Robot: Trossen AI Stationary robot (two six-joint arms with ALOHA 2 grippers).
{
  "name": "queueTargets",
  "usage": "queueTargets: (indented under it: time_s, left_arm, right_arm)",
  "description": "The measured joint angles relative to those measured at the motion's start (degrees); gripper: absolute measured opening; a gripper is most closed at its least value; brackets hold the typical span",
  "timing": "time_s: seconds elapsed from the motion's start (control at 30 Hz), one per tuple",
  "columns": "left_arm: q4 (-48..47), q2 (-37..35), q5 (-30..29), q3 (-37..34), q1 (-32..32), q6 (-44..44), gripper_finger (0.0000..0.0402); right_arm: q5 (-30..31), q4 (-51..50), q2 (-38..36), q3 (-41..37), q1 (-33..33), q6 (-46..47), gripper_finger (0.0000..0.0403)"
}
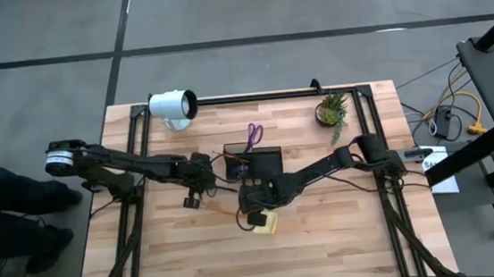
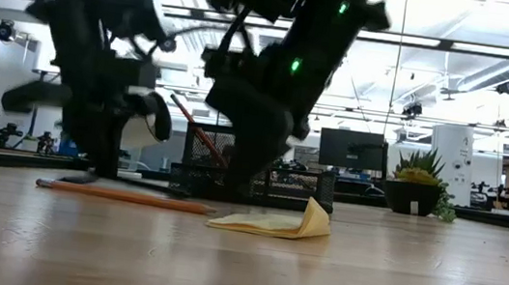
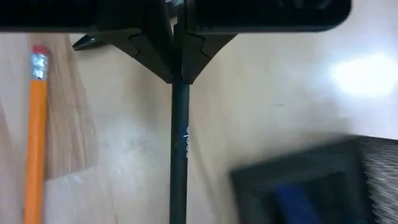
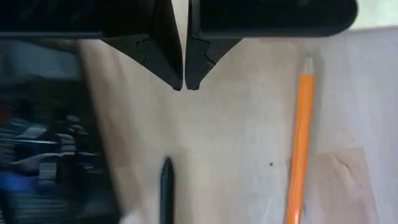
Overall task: Pick and place office supplies into organizer
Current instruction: Put the bottom black pen into the black desk organizer
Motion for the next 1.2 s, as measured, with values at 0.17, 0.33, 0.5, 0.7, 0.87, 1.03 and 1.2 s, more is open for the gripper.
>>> queueTargets:
  time_s: [0.17, 0.33, 0.5, 0.7, 0.87, 1.03, 1.2]
  left_arm:
    - [-10.9, -5.2, -5.6, 7.5, -0.1, 2.9, 0.0]
    - [-19.6, -9.0, -13.9, 17.2, -0.1, 9.2, 0.0]
    - [-25.5, -7.3, -24.7, 25.3, 0.1, 23.4, 0.0]
    - [-26.3, 0.8, -35.2, 29.6, 0.9, 42.5, 0.0]
    - [-25.1, 8.4, -38.1, 31.8, 1.8, 46.9, 0.0]
    - [-24.1, 13.4, -39.5, 33.7, 2.1, 47.6, 0.0]
    - [-22.9, 16.3, -39.6, 34.4, 2.1, 49.3, 0.0]
  right_arm:
    - [9.6, -7.9, -2.8, 0.1, 0.4, 5.8, 0.0009]
    - [13.8, -12.8, -6.1, 0.0, 0.3, 14.0, 0.0009]
    - [16.8, -14.3, -7.9, 0.0, 0.6, 19.1, 0.0009]
    - [16.9, -14.4, -8.5, 0.0, 0.7, 22.2, 0.0009]
    - [16.9, -14.6, -8.6, 0.0, 1.4, 24.1, 0.0009]
    - [16.9, -15.6, -8.7, 0.0, 3.2, 26.3, 0.0009]
    - [16.9, -16.7, -8.7, -0.2, 4.7, 28.9, 0.0009]
